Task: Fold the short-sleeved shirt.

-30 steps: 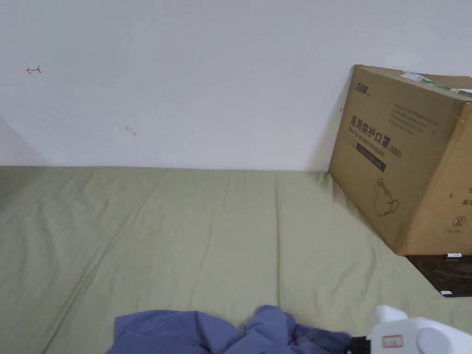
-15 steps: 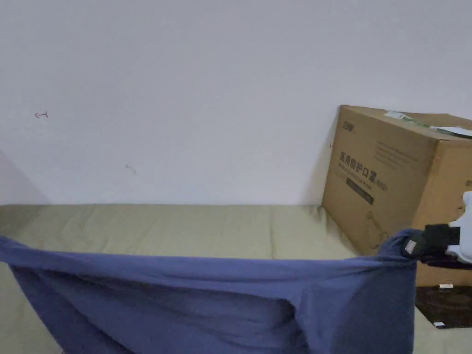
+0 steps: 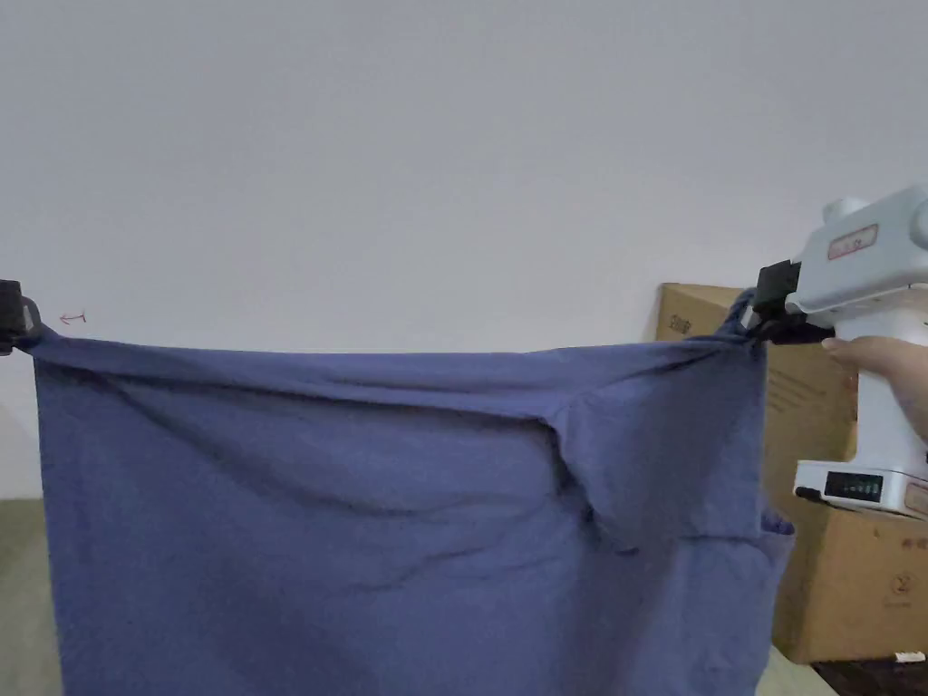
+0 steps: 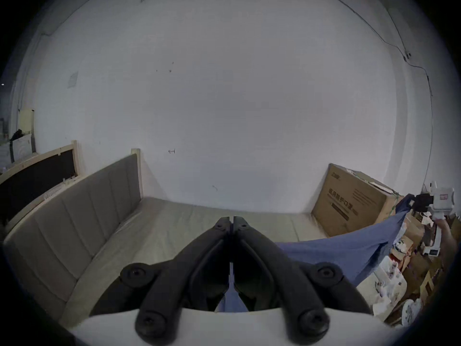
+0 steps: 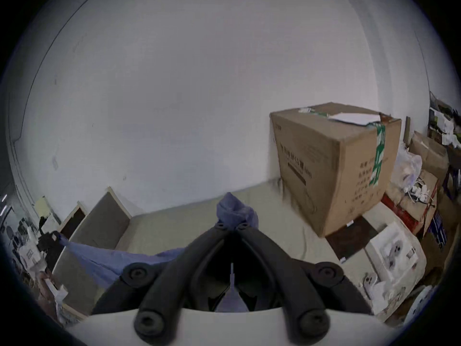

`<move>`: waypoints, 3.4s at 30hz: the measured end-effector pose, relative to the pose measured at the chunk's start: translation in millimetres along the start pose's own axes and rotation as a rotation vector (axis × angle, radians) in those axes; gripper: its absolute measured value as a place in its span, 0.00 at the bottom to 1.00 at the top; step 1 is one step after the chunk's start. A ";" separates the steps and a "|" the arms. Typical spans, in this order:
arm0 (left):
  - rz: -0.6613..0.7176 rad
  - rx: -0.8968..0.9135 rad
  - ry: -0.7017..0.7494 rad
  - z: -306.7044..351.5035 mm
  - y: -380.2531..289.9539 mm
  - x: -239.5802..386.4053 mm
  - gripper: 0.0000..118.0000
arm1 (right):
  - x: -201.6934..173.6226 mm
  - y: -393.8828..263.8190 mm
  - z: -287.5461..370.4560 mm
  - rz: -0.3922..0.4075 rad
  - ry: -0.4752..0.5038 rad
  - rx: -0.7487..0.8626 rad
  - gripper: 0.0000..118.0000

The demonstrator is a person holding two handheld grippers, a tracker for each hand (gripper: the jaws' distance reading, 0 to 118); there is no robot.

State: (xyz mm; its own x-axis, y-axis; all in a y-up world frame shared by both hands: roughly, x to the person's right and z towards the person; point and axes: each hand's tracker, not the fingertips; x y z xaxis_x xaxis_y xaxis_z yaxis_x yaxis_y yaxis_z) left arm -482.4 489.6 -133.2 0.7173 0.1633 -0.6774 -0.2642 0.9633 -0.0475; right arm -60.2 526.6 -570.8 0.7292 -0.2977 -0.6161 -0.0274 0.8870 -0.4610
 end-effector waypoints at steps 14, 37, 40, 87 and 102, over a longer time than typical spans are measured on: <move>-0.029 0.229 0.148 -63.6 -22.0 10.3 0.00 | 2.6 -15.9 -78.7 -0.082 0.039 0.188 0.00; -0.095 -1.031 -0.036 58.5 -390.6 -72.3 0.00 | 174.2 -423.4 0.1 -0.002 -0.150 -0.773 0.00; -0.107 -1.078 -0.052 83.1 -386.8 -69.2 0.00 | 166.5 -431.9 36.7 0.033 -0.158 -0.819 0.00; -0.104 -0.861 0.022 -310.8 -358.2 -47.1 0.96 | 94.1 -388.0 -55.7 -0.103 -0.027 -0.501 0.00; -0.230 -0.770 0.009 -304.1 -389.2 -42.3 0.79 | 121.5 -398.4 -111.4 -0.176 -0.036 -0.533 0.00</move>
State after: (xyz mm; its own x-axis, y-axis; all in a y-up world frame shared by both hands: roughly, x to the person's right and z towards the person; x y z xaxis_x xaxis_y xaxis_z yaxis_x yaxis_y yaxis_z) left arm -605.9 42.9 -309.3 0.8033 -0.0264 -0.5949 -0.4835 0.5544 -0.6775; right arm -36.9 97.8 -533.2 0.7768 -0.4043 -0.4829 -0.2380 0.5214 -0.8194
